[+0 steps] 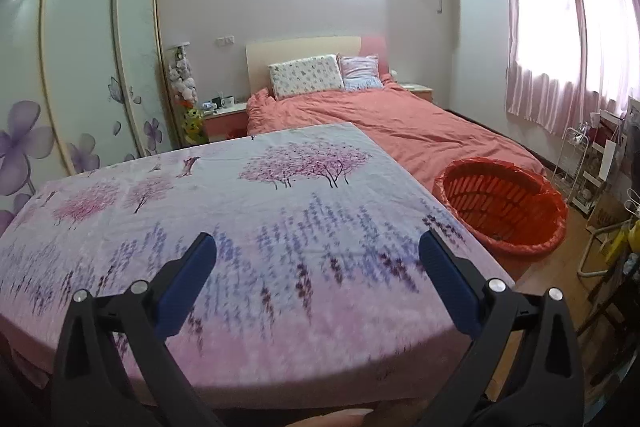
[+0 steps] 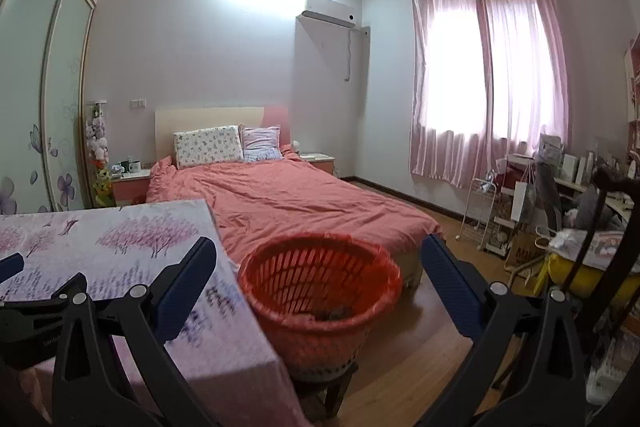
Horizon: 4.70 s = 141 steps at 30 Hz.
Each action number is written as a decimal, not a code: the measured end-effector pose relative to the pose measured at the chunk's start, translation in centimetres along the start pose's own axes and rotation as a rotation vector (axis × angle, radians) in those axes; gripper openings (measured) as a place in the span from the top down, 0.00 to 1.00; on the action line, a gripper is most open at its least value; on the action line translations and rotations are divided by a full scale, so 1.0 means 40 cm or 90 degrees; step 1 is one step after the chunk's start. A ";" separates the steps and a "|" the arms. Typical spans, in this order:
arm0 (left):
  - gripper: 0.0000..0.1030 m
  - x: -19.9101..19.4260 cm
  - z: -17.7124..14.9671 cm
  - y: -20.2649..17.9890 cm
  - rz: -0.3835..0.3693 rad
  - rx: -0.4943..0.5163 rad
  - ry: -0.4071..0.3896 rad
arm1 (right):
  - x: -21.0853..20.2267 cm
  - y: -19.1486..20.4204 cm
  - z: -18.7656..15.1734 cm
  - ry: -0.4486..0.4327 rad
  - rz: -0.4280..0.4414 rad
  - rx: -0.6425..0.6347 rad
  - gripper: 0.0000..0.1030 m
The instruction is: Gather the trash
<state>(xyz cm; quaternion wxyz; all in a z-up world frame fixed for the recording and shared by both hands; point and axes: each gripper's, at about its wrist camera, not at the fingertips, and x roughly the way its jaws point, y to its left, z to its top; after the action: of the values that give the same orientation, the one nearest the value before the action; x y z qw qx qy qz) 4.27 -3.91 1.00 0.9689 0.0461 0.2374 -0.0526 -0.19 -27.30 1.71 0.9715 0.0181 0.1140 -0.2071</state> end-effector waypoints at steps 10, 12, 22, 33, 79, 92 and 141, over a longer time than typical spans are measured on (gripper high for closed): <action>0.04 -0.064 -0.080 0.052 0.008 -0.060 0.013 | -0.015 0.036 -0.039 0.070 -0.027 0.012 0.02; 0.04 -0.063 -0.090 0.054 0.013 -0.063 0.018 | -0.014 0.038 -0.044 0.080 -0.031 0.014 0.02; 0.04 -0.075 -0.102 0.049 0.019 -0.066 0.014 | -0.028 0.049 -0.089 0.117 -0.044 0.010 0.02; 0.04 -0.061 -0.106 0.046 0.015 -0.074 0.039 | -0.012 0.052 -0.108 0.152 -0.046 0.009 0.02; 0.04 -0.056 -0.081 0.006 -0.001 -0.068 0.036 | -0.003 0.026 -0.097 0.160 -0.045 0.035 0.02; 0.04 -0.056 -0.081 0.006 -0.001 -0.068 0.036 | -0.003 0.019 -0.092 0.158 -0.050 0.041 0.02; 0.04 -0.049 -0.082 0.021 0.010 -0.073 0.039 | 0.007 0.042 -0.095 0.172 -0.018 0.035 0.02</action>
<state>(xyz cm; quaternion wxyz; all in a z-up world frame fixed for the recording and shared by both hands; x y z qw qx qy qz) 1.16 -2.56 -0.93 0.9626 -0.0061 0.2691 -0.0297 -0.08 -25.56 -2.08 0.9434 0.0706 0.2386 -0.2193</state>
